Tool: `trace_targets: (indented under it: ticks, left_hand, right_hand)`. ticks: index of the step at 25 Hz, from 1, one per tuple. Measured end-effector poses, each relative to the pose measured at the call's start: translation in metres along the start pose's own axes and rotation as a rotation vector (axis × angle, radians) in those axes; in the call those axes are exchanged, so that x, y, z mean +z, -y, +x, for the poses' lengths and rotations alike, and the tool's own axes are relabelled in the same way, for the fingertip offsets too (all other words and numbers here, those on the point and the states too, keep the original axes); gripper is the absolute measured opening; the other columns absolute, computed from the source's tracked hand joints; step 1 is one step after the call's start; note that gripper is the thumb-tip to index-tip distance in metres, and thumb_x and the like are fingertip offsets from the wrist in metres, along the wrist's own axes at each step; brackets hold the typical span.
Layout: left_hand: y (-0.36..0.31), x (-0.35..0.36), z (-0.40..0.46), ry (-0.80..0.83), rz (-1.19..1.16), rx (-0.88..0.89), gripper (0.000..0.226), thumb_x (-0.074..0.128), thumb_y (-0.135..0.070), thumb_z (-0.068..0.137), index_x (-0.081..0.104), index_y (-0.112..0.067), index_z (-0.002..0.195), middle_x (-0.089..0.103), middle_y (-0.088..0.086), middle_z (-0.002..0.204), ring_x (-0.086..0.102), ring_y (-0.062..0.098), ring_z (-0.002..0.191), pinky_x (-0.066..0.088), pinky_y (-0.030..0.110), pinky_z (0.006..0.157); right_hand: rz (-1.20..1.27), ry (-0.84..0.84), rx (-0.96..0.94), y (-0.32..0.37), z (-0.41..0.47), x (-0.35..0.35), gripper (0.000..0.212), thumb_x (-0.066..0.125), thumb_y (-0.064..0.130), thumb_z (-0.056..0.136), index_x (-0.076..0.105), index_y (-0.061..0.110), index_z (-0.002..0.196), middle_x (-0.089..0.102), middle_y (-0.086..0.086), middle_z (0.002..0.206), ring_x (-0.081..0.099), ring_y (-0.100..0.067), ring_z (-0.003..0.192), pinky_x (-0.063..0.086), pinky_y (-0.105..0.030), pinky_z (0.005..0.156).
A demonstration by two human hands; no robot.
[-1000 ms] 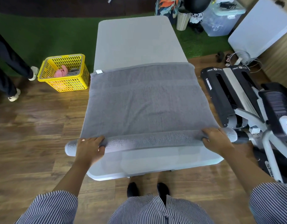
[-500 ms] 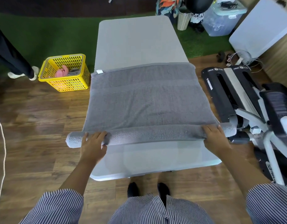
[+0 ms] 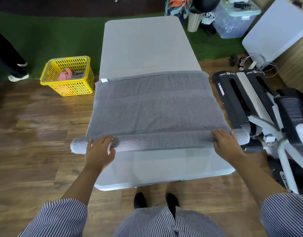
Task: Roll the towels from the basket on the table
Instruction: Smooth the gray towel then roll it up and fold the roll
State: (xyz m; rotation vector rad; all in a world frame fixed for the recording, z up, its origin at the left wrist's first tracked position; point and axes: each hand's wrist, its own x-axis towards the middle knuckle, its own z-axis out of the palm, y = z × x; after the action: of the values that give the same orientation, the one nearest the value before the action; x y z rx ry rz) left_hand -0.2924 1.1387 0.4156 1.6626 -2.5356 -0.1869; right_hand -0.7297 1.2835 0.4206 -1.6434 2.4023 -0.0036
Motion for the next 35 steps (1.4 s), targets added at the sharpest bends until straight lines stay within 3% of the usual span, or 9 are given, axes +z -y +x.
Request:
trace_targets:
  ticks: [4, 8, 11, 17, 20, 22, 27, 31, 35]
  left_hand:
    - [-0.003, 0.003, 0.002, 0.110, 0.007, -0.058, 0.055, 0.076, -0.013, 0.066, 0.062, -0.009, 0.118, 0.067, 0.008, 0.114, 0.061, 0.031, 0.109, 0.028, 0.058, 0.107]
    - [-0.009, -0.007, -0.003, 0.021, 0.045, 0.035, 0.036, 0.050, -0.029, 0.066, 0.069, -0.010, 0.090, 0.070, 0.005, 0.076, 0.066, 0.031, 0.072, 0.051, 0.046, 0.078]
    - [-0.007, -0.013, -0.011, 0.041, 0.037, 0.041, 0.033, 0.043, -0.030, 0.064, 0.067, -0.015, 0.082, 0.067, 0.000, 0.067, 0.064, 0.029, 0.066, 0.051, 0.038, 0.070]
    - [-0.004, -0.005, -0.005, -0.073, 0.020, 0.095, 0.032, 0.044, -0.021, 0.075, 0.062, -0.010, 0.099, 0.067, 0.005, 0.092, 0.064, 0.030, 0.084, 0.050, 0.048, 0.085]
    - [-0.007, 0.005, -0.007, -0.040, 0.000, 0.072, 0.029, 0.058, -0.016, 0.074, 0.063, -0.010, 0.102, 0.068, 0.008, 0.102, 0.064, 0.033, 0.097, 0.040, 0.058, 0.100]
    - [-0.009, 0.008, -0.007, 0.016, 0.008, 0.056, 0.047, 0.078, -0.010, 0.058, 0.063, -0.008, 0.103, 0.069, 0.009, 0.103, 0.064, 0.033, 0.101, 0.035, 0.061, 0.102]
    - [-0.009, 0.002, -0.010, 0.071, 0.002, 0.055, 0.046, 0.080, -0.002, 0.057, 0.065, -0.009, 0.100, 0.071, 0.007, 0.092, 0.067, 0.032, 0.089, 0.043, 0.060, 0.096]
    - [-0.001, -0.005, -0.006, 0.032, 0.038, 0.078, 0.033, 0.057, -0.015, 0.063, 0.067, -0.012, 0.095, 0.071, 0.005, 0.081, 0.066, 0.032, 0.075, 0.049, 0.055, 0.089]
    - [-0.003, -0.006, -0.001, -0.074, 0.032, 0.070, 0.039, 0.065, -0.003, 0.068, 0.064, -0.009, 0.107, 0.068, 0.008, 0.105, 0.064, 0.033, 0.093, 0.043, 0.056, 0.097]
  right_hand:
    - [-0.045, 0.091, -0.003, 0.005, -0.001, 0.000, 0.057, 0.056, 0.008, 0.080, 0.042, 0.007, 0.135, 0.046, -0.011, 0.136, 0.037, -0.028, 0.129, 0.006, -0.045, 0.115]
    - [-0.057, 0.040, 0.006, 0.002, -0.003, -0.001, 0.032, 0.048, 0.013, 0.081, 0.058, 0.008, 0.110, 0.064, -0.013, 0.105, 0.053, -0.032, 0.103, 0.023, -0.045, 0.111]
    - [-0.073, 0.133, -0.017, -0.001, 0.000, -0.006, 0.025, 0.045, 0.014, 0.083, 0.058, 0.011, 0.104, 0.065, -0.010, 0.102, 0.055, -0.029, 0.100, 0.025, -0.041, 0.108]
    - [-0.010, -0.136, -0.065, -0.006, 0.005, 0.000, 0.023, 0.053, -0.003, 0.081, 0.059, 0.005, 0.102, 0.060, -0.014, 0.101, 0.057, -0.038, 0.095, 0.032, -0.052, 0.096]
    - [-0.018, 0.078, -0.033, -0.004, 0.004, -0.001, 0.043, 0.048, 0.012, 0.089, 0.045, 0.007, 0.132, 0.047, -0.010, 0.135, 0.038, -0.028, 0.130, 0.008, -0.050, 0.113]
    - [-0.061, 0.165, -0.027, 0.000, 0.002, -0.004, 0.059, 0.053, 0.017, 0.086, 0.032, 0.010, 0.141, 0.035, -0.005, 0.145, 0.025, -0.021, 0.138, -0.003, -0.044, 0.115]
    - [-0.135, 0.086, 0.009, 0.003, -0.006, -0.006, 0.039, 0.046, 0.017, 0.084, 0.050, 0.012, 0.122, 0.056, -0.007, 0.122, 0.046, -0.025, 0.119, 0.011, -0.047, 0.113]
    - [-0.151, 0.148, -0.008, 0.006, -0.005, -0.011, 0.023, 0.032, 0.027, 0.079, 0.050, 0.016, 0.087, 0.063, -0.006, 0.098, 0.054, -0.027, 0.100, 0.022, -0.046, 0.108]
    - [-0.069, -0.025, -0.029, 0.007, 0.001, -0.008, 0.028, 0.050, 0.008, 0.082, 0.056, 0.010, 0.110, 0.059, -0.009, 0.111, 0.052, -0.031, 0.108, 0.017, -0.049, 0.111]
